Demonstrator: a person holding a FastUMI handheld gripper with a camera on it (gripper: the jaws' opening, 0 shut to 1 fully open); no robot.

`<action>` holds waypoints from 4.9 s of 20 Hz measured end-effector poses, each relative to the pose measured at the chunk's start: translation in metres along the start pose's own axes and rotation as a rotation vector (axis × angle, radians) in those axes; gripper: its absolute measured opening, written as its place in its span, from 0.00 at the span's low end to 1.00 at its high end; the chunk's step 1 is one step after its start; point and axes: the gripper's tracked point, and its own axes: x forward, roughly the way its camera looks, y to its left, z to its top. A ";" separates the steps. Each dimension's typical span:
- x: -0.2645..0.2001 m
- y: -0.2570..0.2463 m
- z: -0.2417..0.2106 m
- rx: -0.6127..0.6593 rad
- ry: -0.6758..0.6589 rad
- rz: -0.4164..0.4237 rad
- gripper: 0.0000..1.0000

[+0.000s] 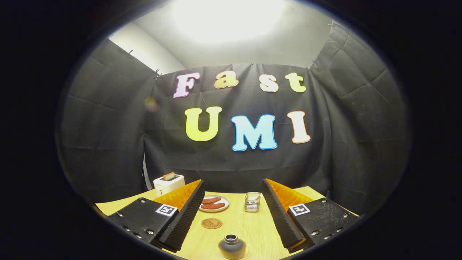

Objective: Take the bottle from table, then pour the juice into the cup, finally place the bottle on the coaster

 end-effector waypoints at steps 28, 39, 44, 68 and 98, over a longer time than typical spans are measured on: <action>0.001 0.005 -0.185 -0.013 0.352 0.143 0.97; -0.022 0.007 -0.257 -0.055 0.501 0.172 0.98; -0.021 0.001 -0.274 -0.045 0.531 0.153 0.98; 0.017 0.055 -0.208 -0.383 0.529 0.265 0.76; 0.024 0.125 -0.215 -1.186 0.678 0.453 0.76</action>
